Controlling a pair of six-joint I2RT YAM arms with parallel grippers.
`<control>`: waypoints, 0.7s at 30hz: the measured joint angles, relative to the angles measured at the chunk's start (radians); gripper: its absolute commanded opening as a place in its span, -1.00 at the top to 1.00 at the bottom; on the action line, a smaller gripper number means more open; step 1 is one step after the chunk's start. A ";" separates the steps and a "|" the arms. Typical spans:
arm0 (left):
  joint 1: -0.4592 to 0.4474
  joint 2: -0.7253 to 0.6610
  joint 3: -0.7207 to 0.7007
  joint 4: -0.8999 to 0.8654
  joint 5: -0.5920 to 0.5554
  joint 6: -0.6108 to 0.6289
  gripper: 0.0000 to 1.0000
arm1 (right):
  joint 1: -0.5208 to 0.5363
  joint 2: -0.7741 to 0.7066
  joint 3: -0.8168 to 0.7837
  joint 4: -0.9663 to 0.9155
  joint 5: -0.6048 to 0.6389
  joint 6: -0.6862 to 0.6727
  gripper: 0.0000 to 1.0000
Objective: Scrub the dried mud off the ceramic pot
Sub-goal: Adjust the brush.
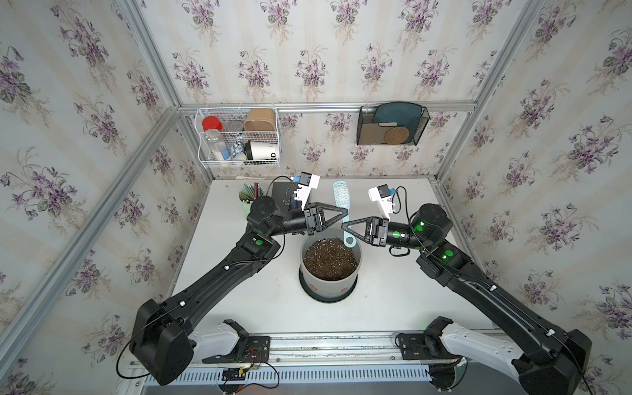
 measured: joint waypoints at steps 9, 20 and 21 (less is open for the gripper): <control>-0.002 -0.059 -0.091 -0.008 -0.196 0.008 1.00 | 0.001 -0.071 -0.055 -0.006 0.079 0.001 -0.44; -0.013 -0.060 -0.163 0.105 -0.365 -0.103 1.00 | 0.016 -0.059 -0.120 0.053 0.137 0.025 -0.17; -0.013 -0.060 -0.164 0.106 -0.367 -0.106 1.00 | 0.016 -0.052 -0.116 0.058 0.138 0.025 -0.14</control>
